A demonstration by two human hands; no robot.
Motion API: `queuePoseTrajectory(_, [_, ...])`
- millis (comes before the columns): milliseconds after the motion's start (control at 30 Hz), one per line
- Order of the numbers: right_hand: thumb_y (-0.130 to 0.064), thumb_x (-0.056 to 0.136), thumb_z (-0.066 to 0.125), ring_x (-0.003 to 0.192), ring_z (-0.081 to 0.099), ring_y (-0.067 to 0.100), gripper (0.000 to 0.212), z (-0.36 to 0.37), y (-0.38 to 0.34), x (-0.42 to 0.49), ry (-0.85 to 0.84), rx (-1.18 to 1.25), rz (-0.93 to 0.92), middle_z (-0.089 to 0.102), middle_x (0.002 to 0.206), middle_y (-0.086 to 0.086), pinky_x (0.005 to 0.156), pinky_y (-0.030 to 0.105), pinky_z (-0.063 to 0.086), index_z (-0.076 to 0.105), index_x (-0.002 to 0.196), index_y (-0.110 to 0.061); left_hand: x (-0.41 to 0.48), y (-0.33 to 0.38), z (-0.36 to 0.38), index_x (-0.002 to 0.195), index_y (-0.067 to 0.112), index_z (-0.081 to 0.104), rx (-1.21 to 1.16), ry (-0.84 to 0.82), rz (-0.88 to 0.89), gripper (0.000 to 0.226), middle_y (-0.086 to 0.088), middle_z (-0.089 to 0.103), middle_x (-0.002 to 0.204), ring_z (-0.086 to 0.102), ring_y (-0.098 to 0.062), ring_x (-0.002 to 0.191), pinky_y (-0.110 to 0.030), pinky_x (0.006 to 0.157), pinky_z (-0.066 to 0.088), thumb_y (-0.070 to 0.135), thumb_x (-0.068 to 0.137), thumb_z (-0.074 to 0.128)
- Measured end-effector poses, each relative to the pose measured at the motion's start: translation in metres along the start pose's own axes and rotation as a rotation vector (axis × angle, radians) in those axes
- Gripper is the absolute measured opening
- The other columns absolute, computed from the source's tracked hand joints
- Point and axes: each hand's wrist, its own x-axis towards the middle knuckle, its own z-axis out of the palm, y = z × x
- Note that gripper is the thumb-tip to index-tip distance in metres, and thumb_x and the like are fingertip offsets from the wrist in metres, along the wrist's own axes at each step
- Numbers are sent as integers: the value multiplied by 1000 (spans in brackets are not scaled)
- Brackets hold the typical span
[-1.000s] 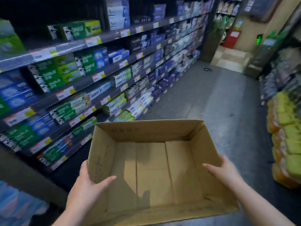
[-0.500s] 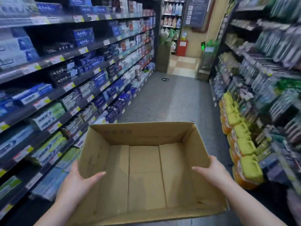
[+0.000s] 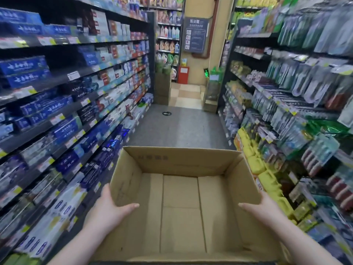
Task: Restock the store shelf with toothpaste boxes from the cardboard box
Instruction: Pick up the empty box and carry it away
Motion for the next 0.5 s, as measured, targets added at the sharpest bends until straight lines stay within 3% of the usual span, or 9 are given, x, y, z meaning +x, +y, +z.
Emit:
queuePoseTrajectory(200, [-34,68,77,106,58,34,71,-25,-27,102,63,98,101,61,118,14,93,48,48,45,127,-11,108,79,50,145,18,11,68,-38,72,112,-13,43,142,46,-33,126,-41,99,41,46,61,79])
queuePoseTrajectory(400, [-25,73,75,105,59,33,60,-60,-54,237,100,111,58,62,116,19,82,33,45,49,122,-3,213,154,126,145,14,12,39,-66,91,113,-15,41,144,44,-31,129,-41,105,38,42,59,81])
queuePoseTrajectory(500, [-28,71,77,109,58,32,66,-82,-69,314,93,107,40,60,120,18,90,36,47,48,124,-2,262,197,163,144,14,14,40,-60,71,111,-15,44,142,46,-32,127,-40,103,39,41,60,82])
